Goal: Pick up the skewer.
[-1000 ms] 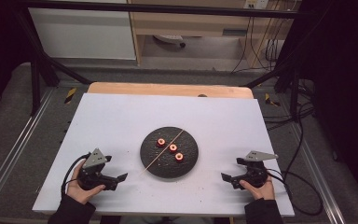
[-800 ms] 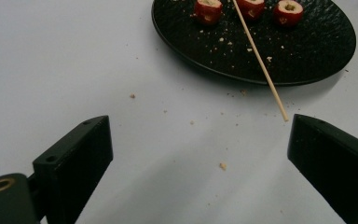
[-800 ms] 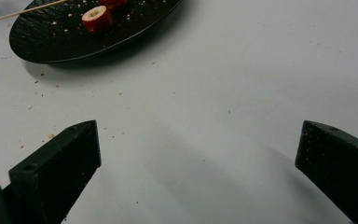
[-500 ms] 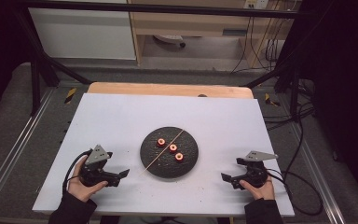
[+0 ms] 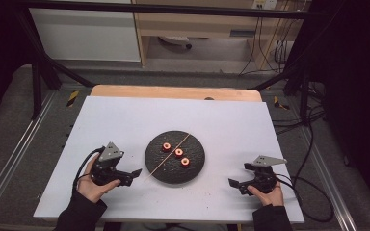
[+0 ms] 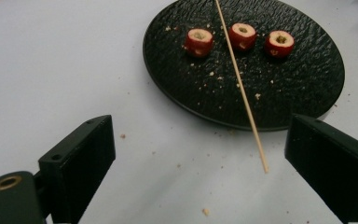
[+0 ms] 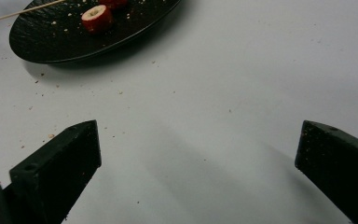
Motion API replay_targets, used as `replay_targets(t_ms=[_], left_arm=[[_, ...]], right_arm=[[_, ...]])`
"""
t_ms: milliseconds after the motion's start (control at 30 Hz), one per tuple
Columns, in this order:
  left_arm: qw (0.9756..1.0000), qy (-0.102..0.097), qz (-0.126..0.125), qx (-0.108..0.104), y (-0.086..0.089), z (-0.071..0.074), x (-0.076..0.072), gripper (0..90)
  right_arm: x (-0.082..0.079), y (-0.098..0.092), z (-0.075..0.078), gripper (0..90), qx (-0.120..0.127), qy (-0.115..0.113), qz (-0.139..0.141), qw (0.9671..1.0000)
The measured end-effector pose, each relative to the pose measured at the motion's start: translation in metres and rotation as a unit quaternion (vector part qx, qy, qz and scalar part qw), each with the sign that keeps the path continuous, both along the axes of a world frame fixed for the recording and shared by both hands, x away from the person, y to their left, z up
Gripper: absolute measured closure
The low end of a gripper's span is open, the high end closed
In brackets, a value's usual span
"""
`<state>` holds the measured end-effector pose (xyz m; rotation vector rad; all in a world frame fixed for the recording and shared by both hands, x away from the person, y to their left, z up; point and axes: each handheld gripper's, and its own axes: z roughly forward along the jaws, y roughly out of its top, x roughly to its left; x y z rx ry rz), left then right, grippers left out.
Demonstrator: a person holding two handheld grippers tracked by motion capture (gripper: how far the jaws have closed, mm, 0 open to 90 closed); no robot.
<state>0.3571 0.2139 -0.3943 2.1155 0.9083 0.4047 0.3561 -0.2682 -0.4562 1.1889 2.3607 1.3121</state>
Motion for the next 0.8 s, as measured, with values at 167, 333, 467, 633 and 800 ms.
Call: replay_targets(t_ms=[167,333,467,633,800], left_arm=[[1.0,0.003,-0.003,0.008,-0.012,0.003,0.006,9.6],[0.9997,0.01,-0.008,0.02,-0.028,0.005,0.013,11.7],[0.9993,0.018,-0.017,0.028,-0.041,0.004,0.018,16.6],[0.9985,0.034,-0.022,0.037,-0.056,-0.001,0.024,21.7],[0.9974,0.05,-0.02,0.048,-0.068,-0.008,0.03,28.9]], right_arm=[[0.0,0.0,0.0,0.8,0.0,0.0,0.0,1.0],[0.0,0.0,0.0,0.9,-0.001,0.002,0.0,1.0],[0.0,0.001,-0.001,0.9,-0.002,0.006,0.0,1.0],[0.0,0.001,-0.001,0.9,-0.002,0.005,0.001,1.0],[0.0,0.001,-0.001,0.9,-0.003,0.006,0.003,1.0]])
